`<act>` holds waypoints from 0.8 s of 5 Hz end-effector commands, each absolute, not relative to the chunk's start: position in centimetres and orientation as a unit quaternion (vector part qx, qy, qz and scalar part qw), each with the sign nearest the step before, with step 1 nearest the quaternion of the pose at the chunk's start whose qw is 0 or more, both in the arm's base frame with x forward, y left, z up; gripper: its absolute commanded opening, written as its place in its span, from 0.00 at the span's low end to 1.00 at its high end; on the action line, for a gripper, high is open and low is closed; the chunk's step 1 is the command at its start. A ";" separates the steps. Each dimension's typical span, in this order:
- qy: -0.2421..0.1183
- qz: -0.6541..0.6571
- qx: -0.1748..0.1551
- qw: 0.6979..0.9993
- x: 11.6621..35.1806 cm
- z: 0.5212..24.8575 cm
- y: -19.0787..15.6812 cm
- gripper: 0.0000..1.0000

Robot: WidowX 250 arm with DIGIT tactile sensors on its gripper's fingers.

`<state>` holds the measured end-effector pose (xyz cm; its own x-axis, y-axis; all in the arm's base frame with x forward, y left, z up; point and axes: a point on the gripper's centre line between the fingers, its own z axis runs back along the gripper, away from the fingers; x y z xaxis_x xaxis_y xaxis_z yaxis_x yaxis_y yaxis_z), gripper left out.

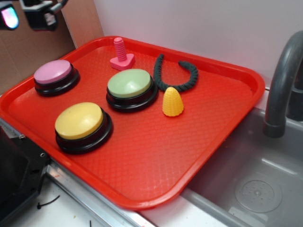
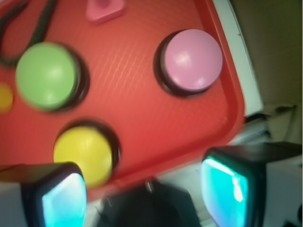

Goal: Push the pink button.

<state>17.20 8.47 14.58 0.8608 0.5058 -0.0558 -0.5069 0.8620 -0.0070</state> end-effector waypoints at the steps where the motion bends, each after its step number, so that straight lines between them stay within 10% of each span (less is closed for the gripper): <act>1: -0.021 0.419 0.031 0.907 16.1 11.5 15.1 1.00; 4: -0.012 0.386 0.063 0.920 18.4 6.9 16.2 1.00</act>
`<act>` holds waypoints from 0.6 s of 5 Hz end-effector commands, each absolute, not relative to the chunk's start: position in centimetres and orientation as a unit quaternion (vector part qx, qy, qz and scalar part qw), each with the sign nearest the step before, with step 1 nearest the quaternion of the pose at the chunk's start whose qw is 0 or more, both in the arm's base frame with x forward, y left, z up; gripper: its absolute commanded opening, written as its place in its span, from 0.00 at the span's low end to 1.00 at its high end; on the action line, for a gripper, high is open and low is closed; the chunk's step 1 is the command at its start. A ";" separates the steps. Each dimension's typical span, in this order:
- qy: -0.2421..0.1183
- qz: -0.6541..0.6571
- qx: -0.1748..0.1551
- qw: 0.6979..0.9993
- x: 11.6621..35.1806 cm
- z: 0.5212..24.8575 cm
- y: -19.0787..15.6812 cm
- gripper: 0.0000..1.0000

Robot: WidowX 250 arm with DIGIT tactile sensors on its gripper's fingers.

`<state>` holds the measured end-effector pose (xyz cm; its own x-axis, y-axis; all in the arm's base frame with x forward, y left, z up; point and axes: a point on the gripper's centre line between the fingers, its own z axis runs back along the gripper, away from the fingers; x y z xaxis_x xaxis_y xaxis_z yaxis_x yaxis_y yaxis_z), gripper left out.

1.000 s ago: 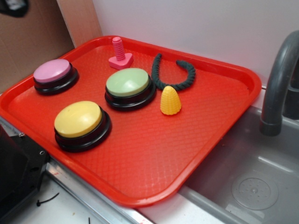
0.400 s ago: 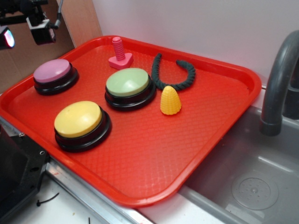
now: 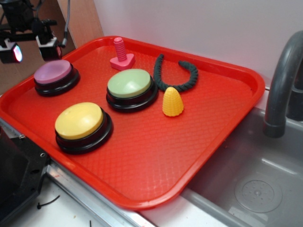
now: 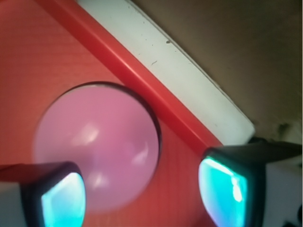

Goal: Push the pink button.

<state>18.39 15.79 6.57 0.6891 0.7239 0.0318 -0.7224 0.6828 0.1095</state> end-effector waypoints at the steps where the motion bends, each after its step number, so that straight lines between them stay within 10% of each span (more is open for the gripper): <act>1: 0.005 0.386 0.052 0.921 17.9 5.9 16.0 1.00; 3: 0.022 0.365 0.037 0.930 17.9 6.0 16.0 1.00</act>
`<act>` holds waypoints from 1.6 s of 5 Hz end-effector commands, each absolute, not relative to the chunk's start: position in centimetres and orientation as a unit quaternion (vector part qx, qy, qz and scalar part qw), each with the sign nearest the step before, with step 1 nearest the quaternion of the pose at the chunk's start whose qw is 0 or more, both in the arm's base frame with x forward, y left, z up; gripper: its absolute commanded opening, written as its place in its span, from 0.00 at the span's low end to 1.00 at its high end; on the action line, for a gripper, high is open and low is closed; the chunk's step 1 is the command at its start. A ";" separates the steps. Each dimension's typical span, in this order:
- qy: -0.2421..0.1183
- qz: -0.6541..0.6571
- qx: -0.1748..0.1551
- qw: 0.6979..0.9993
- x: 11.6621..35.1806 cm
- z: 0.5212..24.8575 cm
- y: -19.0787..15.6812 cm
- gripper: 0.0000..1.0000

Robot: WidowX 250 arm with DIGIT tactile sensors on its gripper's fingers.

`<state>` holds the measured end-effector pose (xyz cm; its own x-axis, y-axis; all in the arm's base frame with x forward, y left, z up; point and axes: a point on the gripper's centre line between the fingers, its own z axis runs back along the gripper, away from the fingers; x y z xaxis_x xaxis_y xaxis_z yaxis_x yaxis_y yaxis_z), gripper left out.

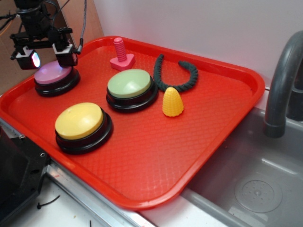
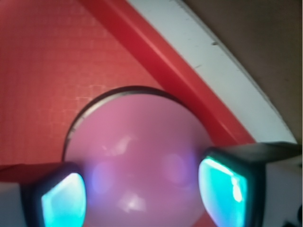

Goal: Push the pink button.

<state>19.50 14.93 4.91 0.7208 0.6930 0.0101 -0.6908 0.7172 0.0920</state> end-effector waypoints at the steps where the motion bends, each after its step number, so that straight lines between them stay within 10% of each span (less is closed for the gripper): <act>1: 0.011 0.357 0.040 0.933 17.8 8.4 15.9 1.00; 8: 0.000 0.360 0.069 0.930 15.4 15.8 15.2 1.00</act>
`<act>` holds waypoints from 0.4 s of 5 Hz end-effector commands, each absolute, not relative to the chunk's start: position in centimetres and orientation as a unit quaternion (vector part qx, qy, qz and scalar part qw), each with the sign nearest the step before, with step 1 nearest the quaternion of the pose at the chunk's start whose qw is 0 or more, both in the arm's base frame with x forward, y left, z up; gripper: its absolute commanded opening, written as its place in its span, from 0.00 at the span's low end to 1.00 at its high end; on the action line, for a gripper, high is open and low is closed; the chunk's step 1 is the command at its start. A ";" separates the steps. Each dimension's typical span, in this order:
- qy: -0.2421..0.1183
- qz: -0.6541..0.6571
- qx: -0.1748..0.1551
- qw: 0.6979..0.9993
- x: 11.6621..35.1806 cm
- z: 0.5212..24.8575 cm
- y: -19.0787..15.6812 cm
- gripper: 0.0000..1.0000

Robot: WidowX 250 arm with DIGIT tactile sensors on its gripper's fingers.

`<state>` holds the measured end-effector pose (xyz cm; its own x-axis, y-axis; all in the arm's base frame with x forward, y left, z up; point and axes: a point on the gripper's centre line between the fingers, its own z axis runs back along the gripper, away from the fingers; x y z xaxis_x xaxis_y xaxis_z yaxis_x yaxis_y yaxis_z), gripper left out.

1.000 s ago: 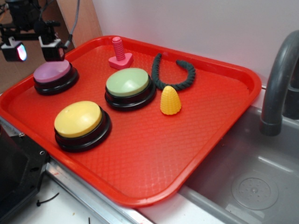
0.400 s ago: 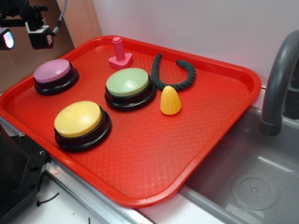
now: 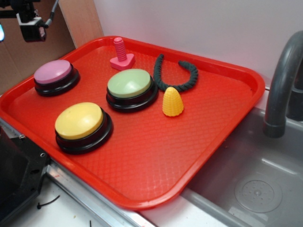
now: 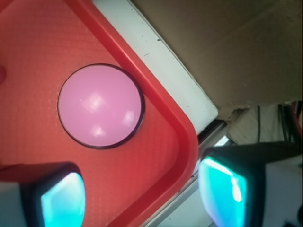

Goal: Push the pink button.

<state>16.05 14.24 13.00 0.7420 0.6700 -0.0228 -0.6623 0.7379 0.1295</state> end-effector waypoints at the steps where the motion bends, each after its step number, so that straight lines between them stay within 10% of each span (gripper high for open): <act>1: -0.001 0.365 0.077 0.928 15.3 16.6 15.1 1.00; 2: -0.005 0.365 0.080 0.928 15.2 17.4 14.9 1.00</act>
